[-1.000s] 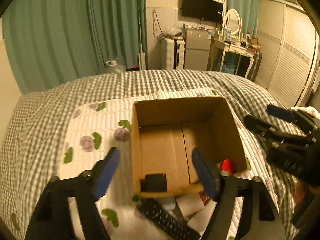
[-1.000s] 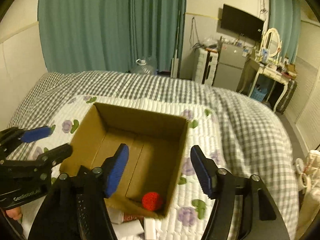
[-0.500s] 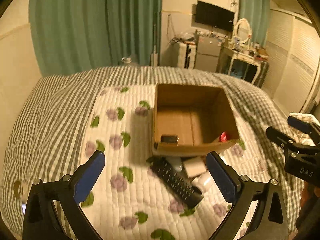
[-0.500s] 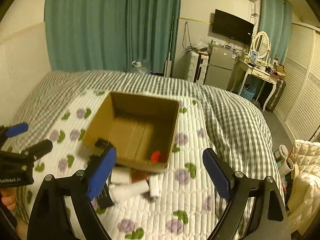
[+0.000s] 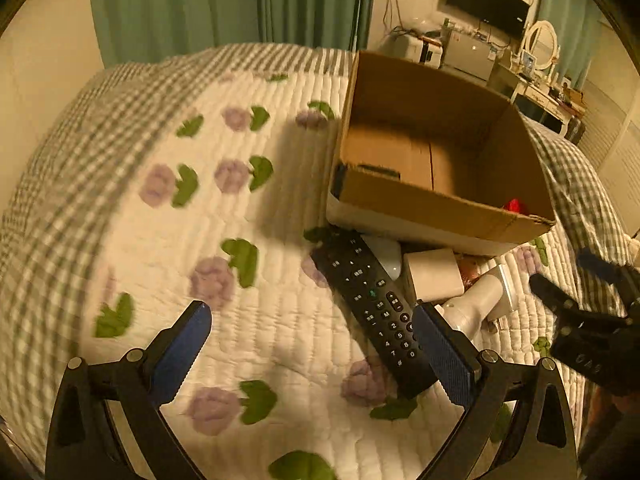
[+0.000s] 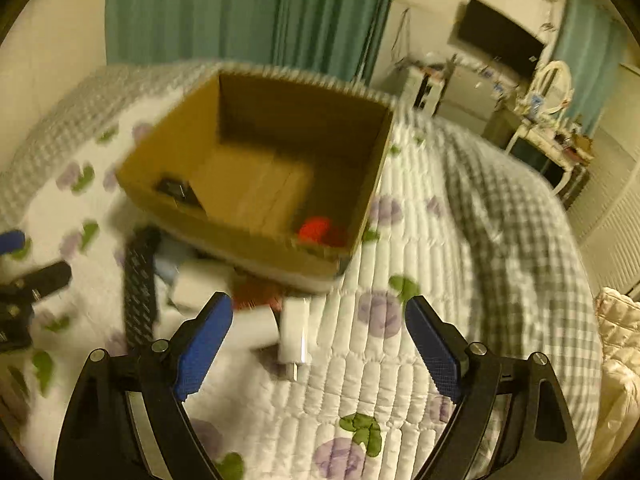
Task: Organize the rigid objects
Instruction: 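Grasp the black remote with the left gripper while the right grasps a white charger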
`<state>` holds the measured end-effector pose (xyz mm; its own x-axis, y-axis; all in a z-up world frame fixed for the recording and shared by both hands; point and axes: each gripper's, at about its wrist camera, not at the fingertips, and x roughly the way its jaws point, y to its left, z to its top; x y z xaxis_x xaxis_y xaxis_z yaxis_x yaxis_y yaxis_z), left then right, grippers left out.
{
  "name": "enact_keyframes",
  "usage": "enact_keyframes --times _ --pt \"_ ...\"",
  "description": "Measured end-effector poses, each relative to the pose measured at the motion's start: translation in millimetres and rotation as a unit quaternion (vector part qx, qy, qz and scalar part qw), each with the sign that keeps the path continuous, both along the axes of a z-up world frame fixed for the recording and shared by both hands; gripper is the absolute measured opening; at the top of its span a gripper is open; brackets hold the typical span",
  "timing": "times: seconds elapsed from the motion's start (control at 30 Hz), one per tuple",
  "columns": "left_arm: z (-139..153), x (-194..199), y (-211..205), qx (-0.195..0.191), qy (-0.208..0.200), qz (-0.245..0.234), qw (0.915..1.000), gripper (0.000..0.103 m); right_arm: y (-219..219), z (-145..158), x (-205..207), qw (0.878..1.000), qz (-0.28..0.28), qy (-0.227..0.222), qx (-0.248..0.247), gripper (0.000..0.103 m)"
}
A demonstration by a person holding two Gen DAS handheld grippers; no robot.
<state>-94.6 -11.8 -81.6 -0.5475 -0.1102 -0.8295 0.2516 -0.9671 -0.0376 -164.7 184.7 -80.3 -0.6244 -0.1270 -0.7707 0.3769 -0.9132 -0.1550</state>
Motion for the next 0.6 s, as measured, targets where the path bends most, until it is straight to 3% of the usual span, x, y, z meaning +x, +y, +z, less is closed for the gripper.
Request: enact_keyframes --times 0.1,0.2,0.3,0.37,0.53,0.6 --pt "-12 -9 5 0.009 -0.013 0.003 0.9999 0.1 12 -26 -15 1.0 0.002 -0.031 0.007 0.088" --pt "-24 -19 11 0.005 -0.026 0.002 0.9997 0.096 17 -49 -24 0.998 0.025 -0.058 0.017 0.072" --pt "-34 -26 14 0.008 -0.045 0.002 0.999 0.092 18 -61 -28 0.996 0.053 -0.074 0.002 0.071" --pt "-41 -29 17 0.016 -0.053 0.002 0.9985 0.09 15 -66 -33 0.995 0.064 -0.08 -0.004 0.062" --pt "-49 -34 28 0.017 -0.073 -0.01 0.9971 0.082 7 -81 -38 0.99 0.093 -0.1 -0.019 0.026" --pt "-51 -38 31 0.021 -0.078 -0.015 0.9966 0.081 7 -76 -34 0.991 0.099 -0.092 -0.013 0.026"
